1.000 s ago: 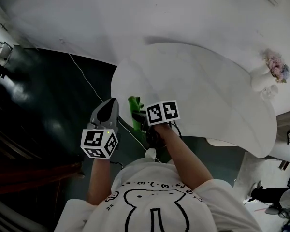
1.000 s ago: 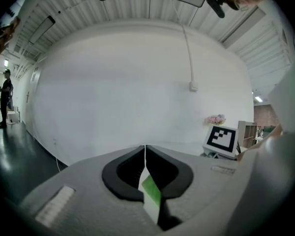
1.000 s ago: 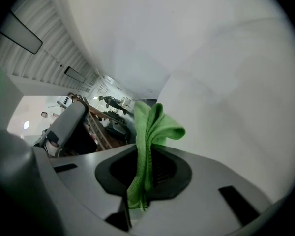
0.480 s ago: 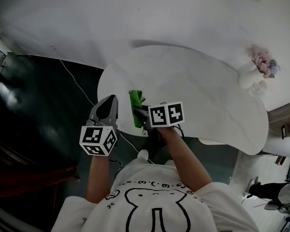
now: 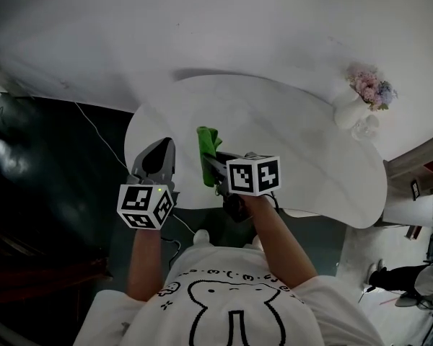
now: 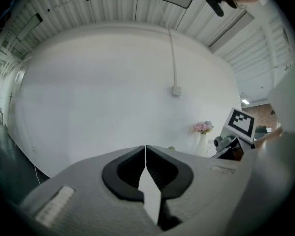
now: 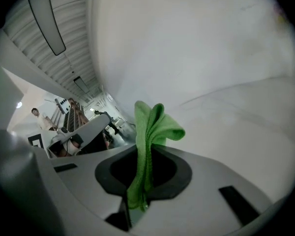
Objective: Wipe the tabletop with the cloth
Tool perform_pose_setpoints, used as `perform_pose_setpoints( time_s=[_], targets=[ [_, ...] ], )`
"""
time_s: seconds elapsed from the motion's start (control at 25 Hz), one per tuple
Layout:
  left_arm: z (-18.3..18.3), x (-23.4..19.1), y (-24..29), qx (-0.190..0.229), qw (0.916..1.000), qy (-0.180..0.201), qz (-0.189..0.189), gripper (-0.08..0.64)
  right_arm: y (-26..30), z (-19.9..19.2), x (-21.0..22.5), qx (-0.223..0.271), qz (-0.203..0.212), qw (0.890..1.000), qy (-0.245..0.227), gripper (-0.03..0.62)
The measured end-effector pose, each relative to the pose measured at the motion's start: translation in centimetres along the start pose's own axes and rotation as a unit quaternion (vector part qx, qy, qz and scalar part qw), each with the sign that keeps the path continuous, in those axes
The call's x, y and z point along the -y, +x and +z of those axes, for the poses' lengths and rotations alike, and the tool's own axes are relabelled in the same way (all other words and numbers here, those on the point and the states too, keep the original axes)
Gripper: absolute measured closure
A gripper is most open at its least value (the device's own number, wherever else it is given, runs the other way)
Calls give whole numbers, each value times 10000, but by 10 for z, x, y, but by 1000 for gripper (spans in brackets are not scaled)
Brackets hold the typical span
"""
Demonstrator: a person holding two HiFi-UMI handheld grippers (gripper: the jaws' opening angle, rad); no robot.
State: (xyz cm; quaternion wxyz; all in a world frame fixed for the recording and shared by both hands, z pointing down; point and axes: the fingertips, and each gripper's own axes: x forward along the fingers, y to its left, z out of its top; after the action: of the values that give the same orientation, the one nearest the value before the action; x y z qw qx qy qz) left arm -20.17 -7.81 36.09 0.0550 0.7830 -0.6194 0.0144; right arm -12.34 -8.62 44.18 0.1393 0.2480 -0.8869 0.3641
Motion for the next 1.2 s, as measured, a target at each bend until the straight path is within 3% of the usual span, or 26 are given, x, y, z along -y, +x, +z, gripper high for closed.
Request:
perform_pose_setpoints(
  time_s=[0.4, 0.68, 1.2],
  targets=[
    [23, 59, 42, 147, 9990, 205, -359, 540, -71, 35, 44, 625, -392, 9971, -173, 550],
    [35, 90, 62, 278, 9973, 380, -568, 540, -122, 58, 68, 1286, -707, 9888, -258, 549],
    [73, 125, 90, 661, 9920, 741, -774, 539, -219, 113, 103, 2505, -1611, 9458, -1298, 549]
  ],
)
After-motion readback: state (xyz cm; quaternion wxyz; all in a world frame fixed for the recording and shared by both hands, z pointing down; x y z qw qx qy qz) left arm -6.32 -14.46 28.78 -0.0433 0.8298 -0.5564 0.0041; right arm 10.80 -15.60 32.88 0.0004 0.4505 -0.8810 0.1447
